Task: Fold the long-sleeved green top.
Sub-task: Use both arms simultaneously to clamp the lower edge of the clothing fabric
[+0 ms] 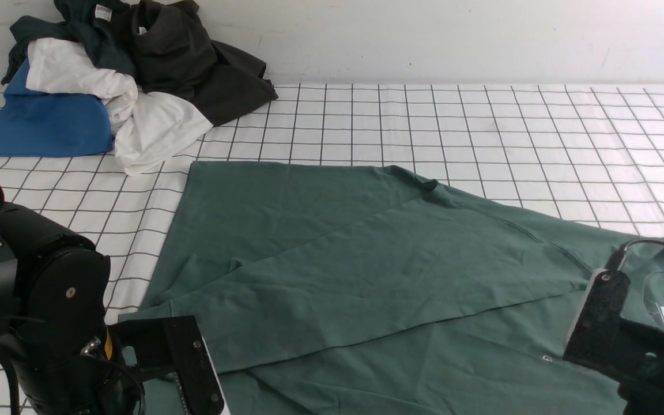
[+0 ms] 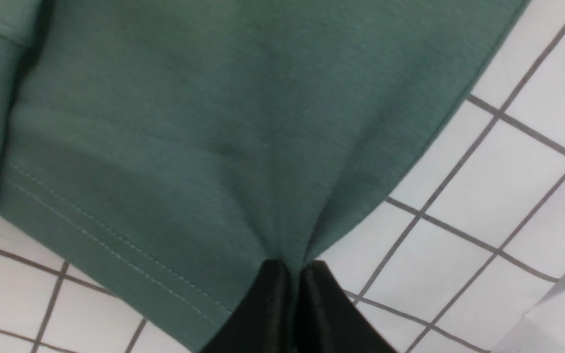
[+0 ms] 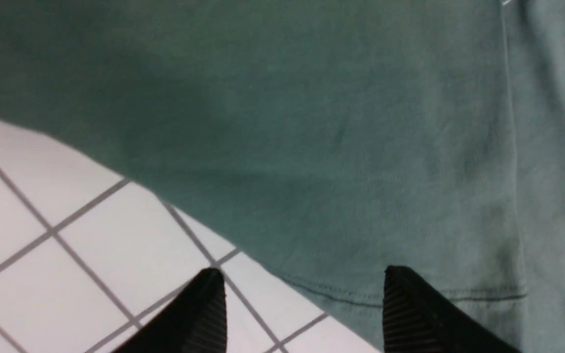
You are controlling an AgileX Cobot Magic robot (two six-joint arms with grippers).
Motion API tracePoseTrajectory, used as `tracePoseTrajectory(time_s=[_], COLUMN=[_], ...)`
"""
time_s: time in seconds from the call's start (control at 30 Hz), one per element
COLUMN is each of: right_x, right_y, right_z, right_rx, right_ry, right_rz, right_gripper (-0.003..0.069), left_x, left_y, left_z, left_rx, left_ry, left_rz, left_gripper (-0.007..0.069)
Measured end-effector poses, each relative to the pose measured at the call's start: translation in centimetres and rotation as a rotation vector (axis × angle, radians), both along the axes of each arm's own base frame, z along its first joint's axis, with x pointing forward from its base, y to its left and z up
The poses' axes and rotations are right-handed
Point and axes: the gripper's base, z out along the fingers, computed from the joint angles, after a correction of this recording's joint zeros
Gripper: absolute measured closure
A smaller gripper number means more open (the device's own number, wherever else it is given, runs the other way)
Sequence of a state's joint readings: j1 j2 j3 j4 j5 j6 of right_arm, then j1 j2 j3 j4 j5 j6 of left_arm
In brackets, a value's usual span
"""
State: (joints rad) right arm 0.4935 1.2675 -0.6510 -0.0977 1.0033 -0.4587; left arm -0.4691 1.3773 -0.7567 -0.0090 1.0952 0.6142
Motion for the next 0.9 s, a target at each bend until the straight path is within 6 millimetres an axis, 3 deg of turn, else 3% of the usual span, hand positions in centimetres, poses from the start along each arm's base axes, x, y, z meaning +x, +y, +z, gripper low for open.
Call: tracePoseTrajectory(time_s=[0.13, 0.4, 0.7, 0.8, 0.9], right_x=[0.1, 0.8, 1.1, 1.2, 1.2], right_y=[0.1, 0.5, 0.9, 0.9, 0.9], right_z=[-1.8, -3.3, -4.9, -5.1, -5.1], right_rx=[-0.042, -0.067, -0.075, -0.076, -0.077], right_ry=[0.056, 0.056, 0.131, 0.136, 0.135], right_rz=[0.097, 0.305, 0.392, 0.397, 0.399], right_gripper=[0.0253, 0.0253, 0.0261, 0.0296, 0.0412], left_x=[0.0, 0.0, 0.0, 0.1, 0.1], left_y=[0.0, 0.0, 0.0, 0.0, -0.1], left_z=[0.0, 0.0, 0.0, 0.0, 0.0], left_rx=[-0.002, -0.007, -0.009, -0.011, -0.016], left_ry=[0.000, 0.003, 0.001, -0.004, -0.013], left_rz=[0.002, 0.007, 0.009, 0.009, 0.009], left_gripper=[0.0620, 0.0621, 0.0621, 0.0621, 0.0621])
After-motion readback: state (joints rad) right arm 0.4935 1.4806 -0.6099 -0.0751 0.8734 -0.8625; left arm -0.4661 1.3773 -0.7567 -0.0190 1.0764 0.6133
